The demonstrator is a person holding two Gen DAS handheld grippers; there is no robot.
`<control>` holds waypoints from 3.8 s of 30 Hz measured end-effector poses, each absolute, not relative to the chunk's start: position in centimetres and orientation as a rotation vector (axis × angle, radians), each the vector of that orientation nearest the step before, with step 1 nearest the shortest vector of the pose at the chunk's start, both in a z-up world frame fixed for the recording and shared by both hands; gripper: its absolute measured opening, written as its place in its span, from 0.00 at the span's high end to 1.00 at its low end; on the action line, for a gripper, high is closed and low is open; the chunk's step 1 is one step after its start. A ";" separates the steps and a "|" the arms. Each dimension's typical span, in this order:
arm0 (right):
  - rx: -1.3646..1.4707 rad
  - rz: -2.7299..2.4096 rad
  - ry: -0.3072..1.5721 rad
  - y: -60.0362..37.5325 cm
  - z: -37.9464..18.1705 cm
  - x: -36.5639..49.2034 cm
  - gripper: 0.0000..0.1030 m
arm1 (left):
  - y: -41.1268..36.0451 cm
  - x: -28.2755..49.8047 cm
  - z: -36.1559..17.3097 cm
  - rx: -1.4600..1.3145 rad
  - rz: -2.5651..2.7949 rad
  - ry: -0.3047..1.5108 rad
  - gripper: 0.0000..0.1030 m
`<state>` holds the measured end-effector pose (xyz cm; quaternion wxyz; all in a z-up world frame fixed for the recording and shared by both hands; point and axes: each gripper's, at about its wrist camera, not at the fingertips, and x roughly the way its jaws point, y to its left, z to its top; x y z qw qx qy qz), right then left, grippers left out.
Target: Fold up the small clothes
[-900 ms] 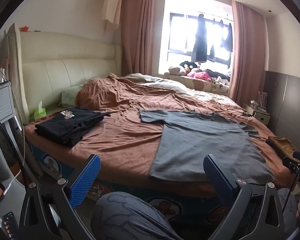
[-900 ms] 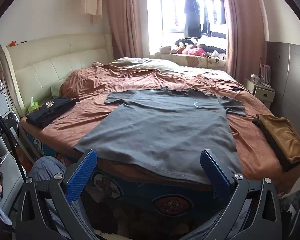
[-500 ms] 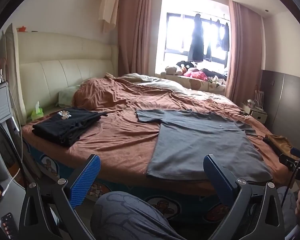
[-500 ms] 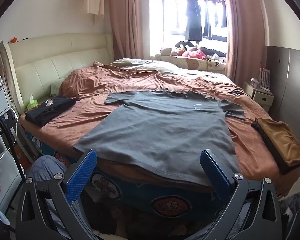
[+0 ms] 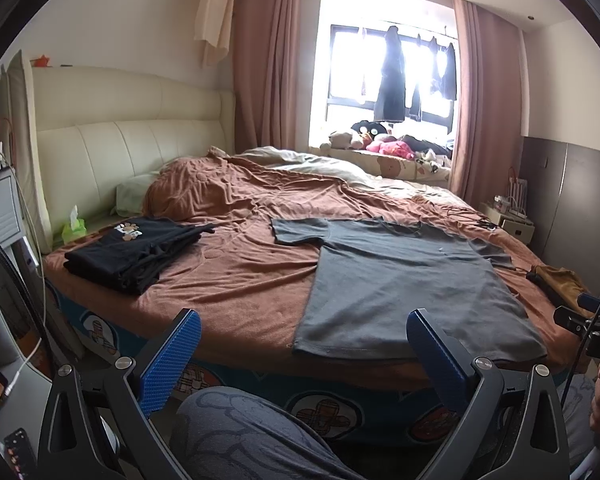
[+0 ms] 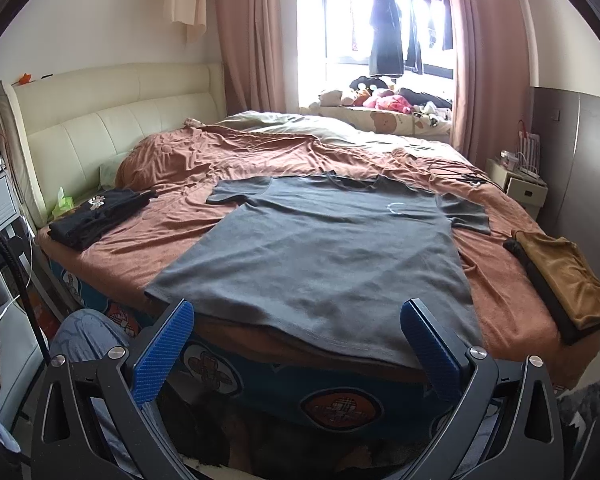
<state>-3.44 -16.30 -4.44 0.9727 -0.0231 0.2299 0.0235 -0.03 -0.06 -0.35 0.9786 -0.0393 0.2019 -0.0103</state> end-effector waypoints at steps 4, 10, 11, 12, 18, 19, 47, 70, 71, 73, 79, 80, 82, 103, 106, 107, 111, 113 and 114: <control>-0.047 0.053 0.469 -16.3 -4.6 -3.1 0.00 | 0.3 -0.1 -0.3 -0.090 -0.020 0.401 0.00; -0.038 0.044 0.451 -16.3 -4.6 -3.1 0.00 | 0.7 0.0 -0.1 -0.097 -0.009 0.404 0.00; -0.031 0.047 0.454 -16.4 -4.7 -3.0 0.00 | 0.7 0.0 0.0 -0.094 -0.004 0.404 0.00; -0.025 0.048 0.458 -16.4 -4.7 -3.0 0.00 | 0.7 0.0 0.1 -0.092 -0.005 0.403 0.00; -0.020 0.047 0.449 -16.8 -4.5 -3.1 0.00 | 0.3 0.2 0.2 -0.087 -0.005 0.404 0.00; -0.018 0.045 0.450 -16.8 -4.5 -3.1 0.00 | 0.2 0.1 0.2 -0.086 -0.007 0.401 0.00; 0.036 0.012 0.455 -17.7 -3.3 -3.4 0.00 | 0.2 0.2 0.8 -0.107 -0.030 0.386 0.00; 0.091 0.033 0.447 -19.3 -4.5 1.3 0.00 | -1.0 4.9 1.3 -0.090 -0.074 0.421 0.00; 0.088 0.030 0.450 -19.4 -4.5 1.7 0.00 | -0.9 5.3 1.3 -0.099 -0.086 0.421 0.00; 0.095 0.026 0.454 -19.6 -4.5 2.6 0.00 | -0.9 6.2 1.3 -0.112 -0.101 0.425 0.00; 0.121 0.024 0.485 -20.3 -4.9 5.8 0.00 | -1.4 9.7 1.0 -0.114 -0.117 0.454 0.00; 0.125 0.023 0.490 -20.3 -4.9 6.4 0.00 | -1.4 10.3 0.9 -0.116 -0.115 0.457 0.00; 0.130 0.019 0.499 -20.5 -5.0 7.4 0.00 | -1.5 11.5 0.7 -0.122 -0.114 0.466 0.00; 0.134 -0.020 0.621 -20.7 -6.2 19.5 0.00 | -0.7 25.1 -2.6 -0.197 -0.109 0.626 0.00; 0.130 -0.029 0.635 -20.6 -6.1 21.3 0.00 | -0.1 27.3 -2.9 -0.226 -0.110 0.635 0.00; 0.130 -0.023 0.639 -20.5 -6.1 22.0 0.00 | 0.1 28.1 -3.0 -0.230 -0.102 0.641 0.00; 0.116 -0.008 0.638 -20.2 -5.7 24.4 0.00 | 0.8 31.6 -3.3 -0.253 -0.090 0.665 0.08; 0.109 0.004 0.632 -20.2 -5.5 25.6 0.00 | 1.1 33.3 -3.4 -0.256 -0.080 0.679 0.10; 0.105 0.007 0.630 -20.3 -5.4 26.2 0.00 | 1.2 34.2 -3.4 -0.258 -0.075 0.684 0.10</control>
